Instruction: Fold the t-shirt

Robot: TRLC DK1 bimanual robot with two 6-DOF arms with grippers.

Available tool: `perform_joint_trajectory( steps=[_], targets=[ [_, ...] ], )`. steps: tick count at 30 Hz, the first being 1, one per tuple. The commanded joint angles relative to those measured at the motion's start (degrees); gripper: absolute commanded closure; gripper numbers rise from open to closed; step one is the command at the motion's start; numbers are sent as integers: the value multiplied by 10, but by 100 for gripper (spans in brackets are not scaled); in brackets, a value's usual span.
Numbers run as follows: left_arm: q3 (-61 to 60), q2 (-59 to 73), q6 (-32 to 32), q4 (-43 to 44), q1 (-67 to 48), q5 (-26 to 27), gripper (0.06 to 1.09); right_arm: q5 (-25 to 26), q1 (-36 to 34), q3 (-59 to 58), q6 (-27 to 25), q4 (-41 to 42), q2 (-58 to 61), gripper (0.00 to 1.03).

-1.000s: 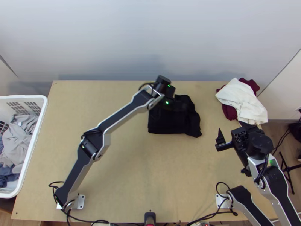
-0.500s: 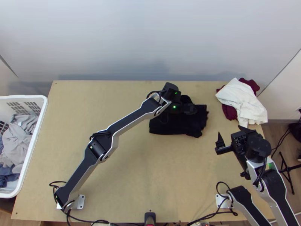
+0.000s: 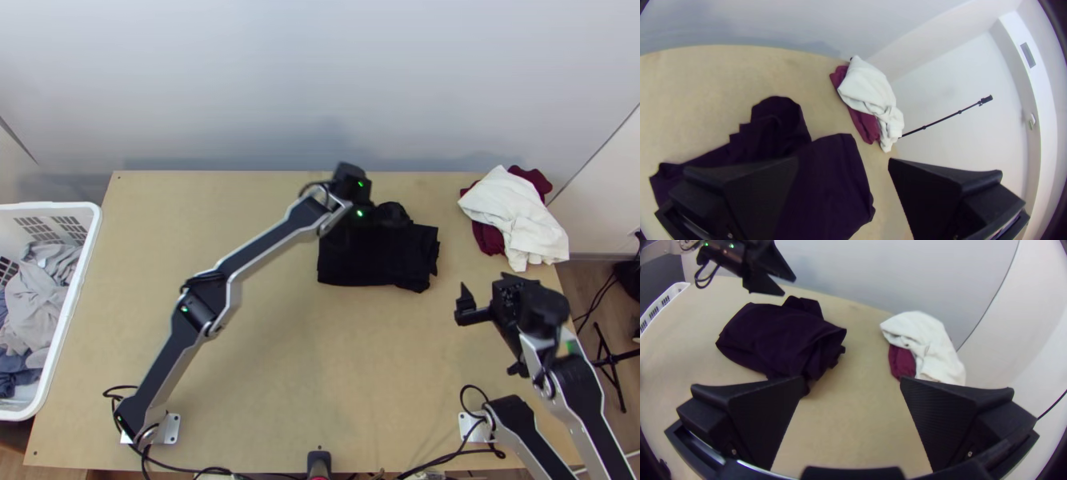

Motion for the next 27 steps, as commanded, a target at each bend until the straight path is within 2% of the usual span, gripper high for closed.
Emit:
perform_joint_trajectory(
  steps=[1, 6, 12, 17, 27],
  targets=[
    [-7, -67, 55, -48, 55, -1, 11, -109, -55, 6, 101, -19, 114, 3],
    [-45, -146, 146, -115, 94, -9, 11, -171, -53, -2, 161, 24, 184, 3],
    [-103, -232, 232, -213, 117, -77, 11, -261, -57, 4, 227, 102, 304, 3],
    [-201, -331, 248, -212, 137, -92, 11, -304, -53, 35, 268, 155, 409, 3],
    [-292, -438, 250, -195, 138, -138, 11, -330, -44, 102, 280, 200, 537, 3]
  ],
)
